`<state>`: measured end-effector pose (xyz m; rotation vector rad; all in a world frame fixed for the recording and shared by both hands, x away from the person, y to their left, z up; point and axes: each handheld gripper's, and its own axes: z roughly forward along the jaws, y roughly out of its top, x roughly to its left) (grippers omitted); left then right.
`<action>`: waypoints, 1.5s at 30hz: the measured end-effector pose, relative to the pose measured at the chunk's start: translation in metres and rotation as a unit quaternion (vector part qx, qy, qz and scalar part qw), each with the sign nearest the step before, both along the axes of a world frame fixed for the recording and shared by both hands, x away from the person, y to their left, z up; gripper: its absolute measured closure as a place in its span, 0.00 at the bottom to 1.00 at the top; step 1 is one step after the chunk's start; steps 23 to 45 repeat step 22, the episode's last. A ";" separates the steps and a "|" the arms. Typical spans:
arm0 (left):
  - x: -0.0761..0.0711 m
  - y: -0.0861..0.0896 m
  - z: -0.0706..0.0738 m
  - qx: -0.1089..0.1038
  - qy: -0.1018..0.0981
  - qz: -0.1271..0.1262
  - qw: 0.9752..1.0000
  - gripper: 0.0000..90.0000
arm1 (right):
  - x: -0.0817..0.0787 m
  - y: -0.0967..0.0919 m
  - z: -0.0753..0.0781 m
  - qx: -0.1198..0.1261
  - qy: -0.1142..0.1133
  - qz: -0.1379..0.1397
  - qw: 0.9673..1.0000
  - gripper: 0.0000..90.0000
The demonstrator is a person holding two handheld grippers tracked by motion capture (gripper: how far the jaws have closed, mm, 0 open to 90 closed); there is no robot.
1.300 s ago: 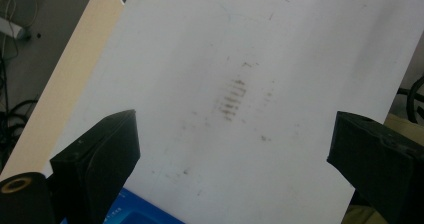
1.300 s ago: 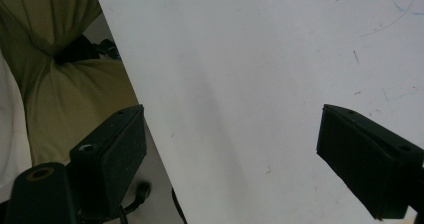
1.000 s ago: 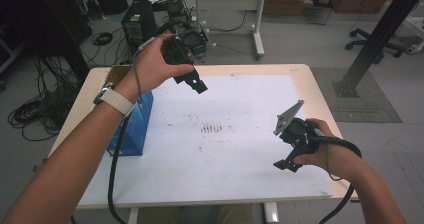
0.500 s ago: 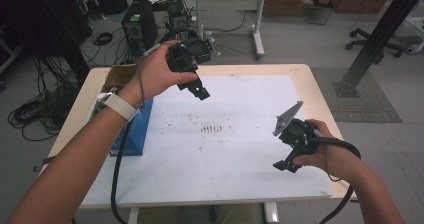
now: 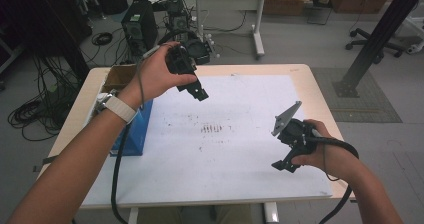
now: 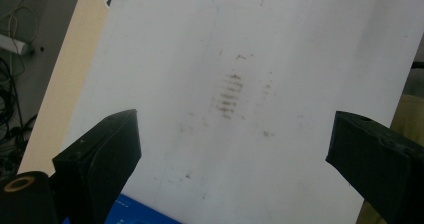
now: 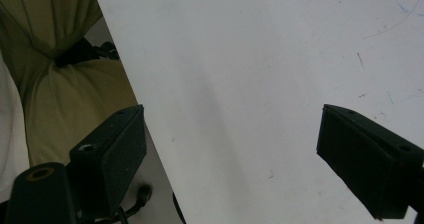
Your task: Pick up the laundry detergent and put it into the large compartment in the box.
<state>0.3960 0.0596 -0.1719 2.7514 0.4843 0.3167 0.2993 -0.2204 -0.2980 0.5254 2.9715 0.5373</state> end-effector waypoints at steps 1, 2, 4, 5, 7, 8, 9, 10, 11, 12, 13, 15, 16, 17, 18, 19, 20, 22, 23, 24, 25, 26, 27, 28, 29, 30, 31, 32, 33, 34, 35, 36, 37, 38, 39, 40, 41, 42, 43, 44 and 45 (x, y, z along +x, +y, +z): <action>0.000 0.000 0.000 0.000 0.000 0.001 1.000 0.08 | 0.000 0.000 0.000 0.000 0.000 0.000 1.000 0.14; 0.000 0.000 0.001 -0.001 -0.001 0.002 1.000 0.08 | 0.000 0.000 0.000 0.001 0.000 0.000 1.000 0.14; 0.000 0.001 0.001 -0.001 -0.001 0.003 1.000 0.08 | -0.001 0.000 0.000 0.000 0.000 0.001 1.000 0.14; 0.000 0.001 0.001 -0.001 -0.001 0.004 1.000 0.08 | -0.001 0.000 0.000 0.000 0.000 0.001 1.000 0.14; 0.000 0.002 0.001 -0.001 -0.001 0.005 1.000 0.08 | -0.001 0.000 0.001 0.001 -0.001 0.000 1.000 0.14; 0.000 0.002 0.001 -0.001 -0.001 0.006 1.000 0.08 | -0.001 0.000 0.001 0.001 -0.001 0.000 1.000 0.14; 0.000 0.003 0.001 -0.001 -0.001 0.006 1.000 0.08 | -0.001 0.000 0.001 0.001 -0.001 0.001 1.000 0.14; 0.000 0.003 0.002 -0.002 -0.001 0.007 1.000 0.08 | -0.001 0.000 0.001 0.001 -0.001 0.001 1.000 0.14; 0.000 0.003 0.002 -0.002 -0.001 0.006 1.000 0.08 | -0.001 0.000 0.001 0.000 -0.001 0.001 1.000 0.14; 0.000 0.003 0.002 -0.002 -0.002 0.007 1.000 0.08 | -0.001 0.000 0.001 0.000 -0.001 0.001 1.000 0.14; 0.000 0.003 0.002 -0.002 -0.002 0.007 1.000 0.08 | -0.001 0.000 0.001 0.001 -0.002 0.001 1.000 0.14; 0.000 0.004 0.002 -0.002 -0.002 0.008 1.000 0.08 | -0.001 0.000 0.001 0.002 -0.002 0.001 1.000 0.14; 0.000 0.004 0.002 -0.003 -0.001 0.008 1.000 0.08 | -0.001 0.000 0.001 0.002 -0.002 0.001 1.000 0.14; 0.000 0.004 0.002 -0.003 -0.001 0.008 1.000 0.08 | -0.001 0.000 0.001 0.001 -0.001 0.001 1.000 0.14; 0.000 0.004 0.002 -0.002 -0.001 0.008 1.000 0.08 | -0.001 0.000 0.001 0.002 -0.001 0.000 1.000 0.14; 0.000 0.004 0.002 -0.003 -0.002 0.008 1.000 0.08 | -0.001 0.000 0.001 0.001 -0.001 0.000 1.000 0.14; 0.000 0.004 0.002 -0.003 -0.001 0.008 1.000 0.08 | -0.001 0.000 0.001 0.001 -0.002 0.000 1.000 0.14; 0.000 0.004 0.002 -0.003 -0.001 0.008 1.000 0.08 | -0.001 -0.001 0.001 0.002 -0.002 0.000 1.000 0.14; 0.000 0.004 0.002 -0.003 -0.001 0.008 1.000 0.08 | -0.001 -0.001 0.001 0.002 -0.002 0.000 1.000 0.14; 0.000 0.004 0.002 -0.003 -0.001 0.008 1.000 0.08 | -0.001 -0.001 0.001 0.002 -0.002 0.000 1.000 0.14; 0.000 0.004 0.002 -0.003 -0.001 0.008 1.000 0.08 | -0.001 -0.001 0.001 0.002 -0.002 0.000 1.000 0.14; 0.000 0.004 0.002 -0.003 -0.001 0.008 1.000 0.08 | -0.001 -0.001 0.001 0.002 -0.002 0.000 1.000 0.14; 0.000 0.004 0.002 -0.003 -0.001 0.008 1.000 0.08 | -0.001 -0.001 0.001 0.002 -0.002 0.000 1.000 0.14; 0.000 0.004 0.002 -0.003 -0.001 0.008 1.000 0.08 | -0.001 -0.001 0.001 0.002 -0.002 0.000 1.000 0.14; 0.000 0.004 0.002 -0.003 -0.001 0.008 1.000 0.08 | -0.001 -0.001 0.001 0.002 -0.002 0.000 1.000 0.14; 0.000 0.004 0.002 -0.003 -0.001 0.008 1.000 0.08 | -0.001 -0.001 0.001 0.002 -0.002 0.000 1.000 0.14; 0.000 0.004 0.002 -0.003 -0.001 0.008 1.000 0.08 | -0.001 -0.001 0.001 0.002 -0.002 0.000 1.000 0.14; 0.000 0.004 0.002 -0.003 -0.001 0.008 1.000 0.08 | -0.001 -0.001 0.001 0.002 -0.002 0.000 1.000 0.14; 0.000 0.004 0.002 -0.003 -0.001 0.008 1.000 0.08 | -0.001 -0.001 0.001 0.002 -0.002 0.000 1.000 0.14; 0.000 0.004 0.002 -0.003 -0.001 0.008 1.000 0.08 | -0.001 -0.001 0.001 0.002 -0.002 0.000 1.000 0.14; 0.000 0.004 0.002 -0.003 -0.001 0.008 1.000 0.08 | -0.001 -0.001 0.001 0.002 -0.002 0.000 1.000 0.14; 0.000 0.004 0.002 -0.003 -0.001 0.008 1.000 0.08 | -0.001 -0.001 0.001 0.002 -0.002 0.000 1.000 0.14; 0.000 0.004 0.002 -0.003 -0.001 0.008 1.000 0.08 | -0.001 -0.001 0.001 0.002 -0.002 0.000 1.000 0.14; 0.000 0.004 0.002 -0.003 -0.001 0.008 1.000 0.08 | -0.001 -0.001 0.001 0.002 -0.002 0.000 1.000 0.14; 0.000 0.004 0.002 -0.003 -0.001 0.008 1.000 0.08 | -0.001 -0.001 0.001 0.002 -0.002 0.000 1.000 0.14; 0.000 0.004 0.002 -0.003 -0.001 0.008 1.000 0.08 | -0.001 -0.001 0.001 0.002 -0.002 0.000 1.000 0.14; 0.000 0.004 0.002 -0.003 -0.001 0.008 1.000 0.08 | -0.001 -0.001 0.001 0.002 -0.002 0.000 1.000 0.14; 0.000 0.004 0.002 -0.003 -0.001 0.008 1.000 0.08 | -0.001 -0.001 0.001 0.002 -0.002 0.000 1.000 0.14; 0.000 0.004 0.002 -0.003 -0.001 0.008 1.000 0.08 | -0.001 -0.001 0.001 0.002 -0.002 0.000 1.000 0.14; 0.000 0.004 0.002 -0.003 -0.001 0.008 1.000 0.08 | -0.001 -0.001 0.001 0.002 -0.002 0.000 1.000 0.14; 0.000 0.004 0.002 -0.003 -0.001 0.008 1.000 0.08 | -0.001 -0.001 0.001 0.002 -0.002 0.000 1.000 0.14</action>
